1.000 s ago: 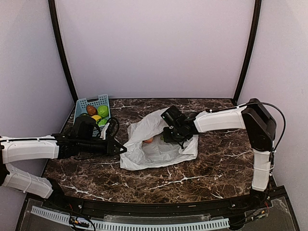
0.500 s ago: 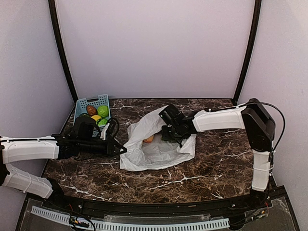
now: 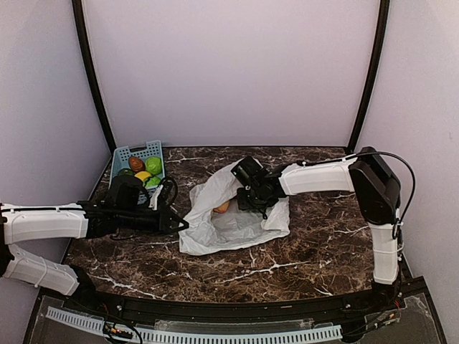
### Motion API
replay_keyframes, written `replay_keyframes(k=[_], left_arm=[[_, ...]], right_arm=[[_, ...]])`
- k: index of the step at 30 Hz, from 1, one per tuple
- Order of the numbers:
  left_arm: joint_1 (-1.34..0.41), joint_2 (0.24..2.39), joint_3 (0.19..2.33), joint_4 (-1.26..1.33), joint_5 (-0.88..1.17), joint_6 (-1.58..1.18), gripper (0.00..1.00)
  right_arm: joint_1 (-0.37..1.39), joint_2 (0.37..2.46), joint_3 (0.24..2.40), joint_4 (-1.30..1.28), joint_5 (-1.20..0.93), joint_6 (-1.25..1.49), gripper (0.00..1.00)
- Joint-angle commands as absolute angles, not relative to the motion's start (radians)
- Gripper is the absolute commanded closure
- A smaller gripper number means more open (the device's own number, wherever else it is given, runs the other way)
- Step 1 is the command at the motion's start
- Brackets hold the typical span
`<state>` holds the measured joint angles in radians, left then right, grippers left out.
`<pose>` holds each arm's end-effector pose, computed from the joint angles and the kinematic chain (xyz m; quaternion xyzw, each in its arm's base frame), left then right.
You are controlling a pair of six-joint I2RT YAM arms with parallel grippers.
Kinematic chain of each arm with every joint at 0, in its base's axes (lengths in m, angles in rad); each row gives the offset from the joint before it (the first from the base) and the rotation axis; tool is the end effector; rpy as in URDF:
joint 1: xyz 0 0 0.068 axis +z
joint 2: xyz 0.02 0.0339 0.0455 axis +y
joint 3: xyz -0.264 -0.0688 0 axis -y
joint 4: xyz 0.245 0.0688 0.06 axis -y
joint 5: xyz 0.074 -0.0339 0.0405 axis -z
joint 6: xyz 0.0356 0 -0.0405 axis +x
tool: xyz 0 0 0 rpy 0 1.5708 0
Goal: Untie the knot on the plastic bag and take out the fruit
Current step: Pick up the fake fruit from the takeout bag.
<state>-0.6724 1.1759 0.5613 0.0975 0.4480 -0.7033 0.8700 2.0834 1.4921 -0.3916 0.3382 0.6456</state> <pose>0.1824 -0.1649 0.2125 0.0987 0.8444 -0.4596 0.2569 0.2966 0.3333 0.1673 -0.0572 0.9430 0.0793 0.3182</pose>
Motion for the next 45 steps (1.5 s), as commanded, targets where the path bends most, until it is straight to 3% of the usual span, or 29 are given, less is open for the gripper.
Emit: replay_keyframes(k=[1,17,24,28,45], left_arm=[[-0.676,1.156,0.538,0.103,0.455,-0.708,0.99],[-0.676,1.169,0.541,0.114,0.464,-0.708,0.99],[-0.676,1.167,0.537,0.119,0.463,-0.716,0.99],[-0.676,1.164,0.538,0.115,0.463,-0.715,0.99],[-0.675,1.162,0.534,0.115,0.465,-0.712,0.99]], right_arm=[[0.876,2.109,1.489,-0.432,0.356,0.672,0.69],[0.902,2.075,1.470,-0.483,0.384,0.742,0.71],[0.898,2.065,1.451,-0.491,0.384,0.777,0.61],[0.889,2.063,1.448,-0.486,0.376,0.789,0.60],[0.858,2.101,1.477,-0.451,0.350,0.788,0.77]])
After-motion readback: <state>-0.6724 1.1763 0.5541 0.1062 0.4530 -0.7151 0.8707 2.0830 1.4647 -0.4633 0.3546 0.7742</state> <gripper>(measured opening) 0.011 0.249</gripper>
